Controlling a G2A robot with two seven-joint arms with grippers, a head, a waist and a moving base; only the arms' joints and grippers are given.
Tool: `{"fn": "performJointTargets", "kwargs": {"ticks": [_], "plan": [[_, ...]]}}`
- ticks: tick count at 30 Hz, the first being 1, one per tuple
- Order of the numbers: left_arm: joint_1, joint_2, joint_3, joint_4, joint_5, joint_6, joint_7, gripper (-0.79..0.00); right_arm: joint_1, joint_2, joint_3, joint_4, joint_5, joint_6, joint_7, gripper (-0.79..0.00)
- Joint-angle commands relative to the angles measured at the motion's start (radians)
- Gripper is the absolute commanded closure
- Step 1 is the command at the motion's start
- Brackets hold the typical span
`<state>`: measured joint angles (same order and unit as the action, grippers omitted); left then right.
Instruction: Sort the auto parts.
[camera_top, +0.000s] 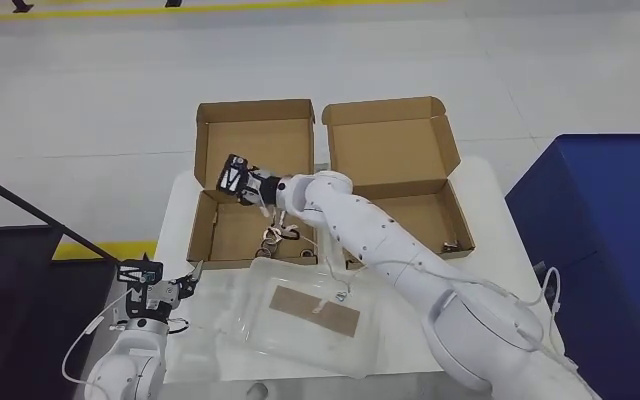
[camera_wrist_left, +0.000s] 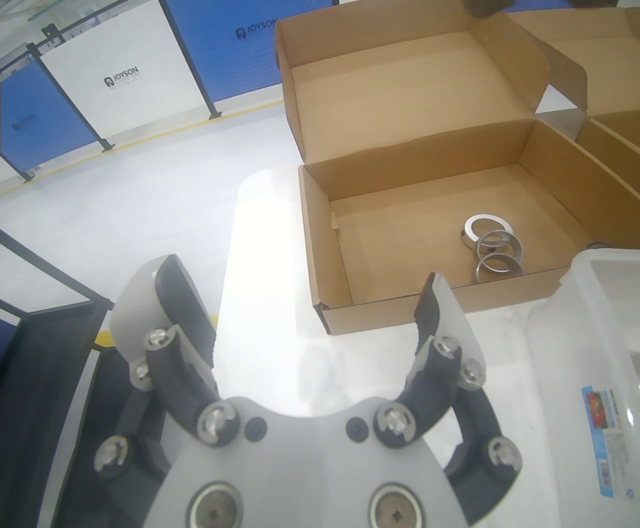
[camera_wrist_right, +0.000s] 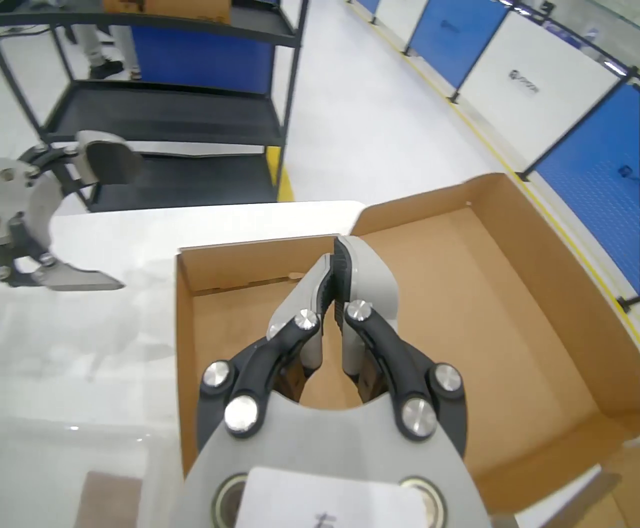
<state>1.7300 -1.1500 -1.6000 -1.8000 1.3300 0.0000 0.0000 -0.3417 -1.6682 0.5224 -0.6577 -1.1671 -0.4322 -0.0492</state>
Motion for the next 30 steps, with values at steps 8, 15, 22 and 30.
{"fn": "performJointTargets", "kwargs": {"ticks": [8,15,22,30], "plan": [[0.0,0.0,0.0,0.0,0.0,0.0,0.0,-0.785,-0.256,0.234,0.387,-0.398,-0.127,0.103,0.119,0.0],[0.0,0.0,0.0,0.0,0.0,0.0,0.0,-0.785,-0.674,0.347,0.714,-0.985,-0.236,0.109,0.349,0.0],[0.0,0.0,0.0,0.0,0.0,0.0,0.0,-0.785,-0.746,0.358,0.757,-1.048,-0.209,0.066,0.34,-0.508],[0.0,0.0,0.0,0.0,0.0,0.0,0.0,-0.785,-0.746,0.358,0.757,-1.048,-0.209,0.066,0.34,-0.508]]}}
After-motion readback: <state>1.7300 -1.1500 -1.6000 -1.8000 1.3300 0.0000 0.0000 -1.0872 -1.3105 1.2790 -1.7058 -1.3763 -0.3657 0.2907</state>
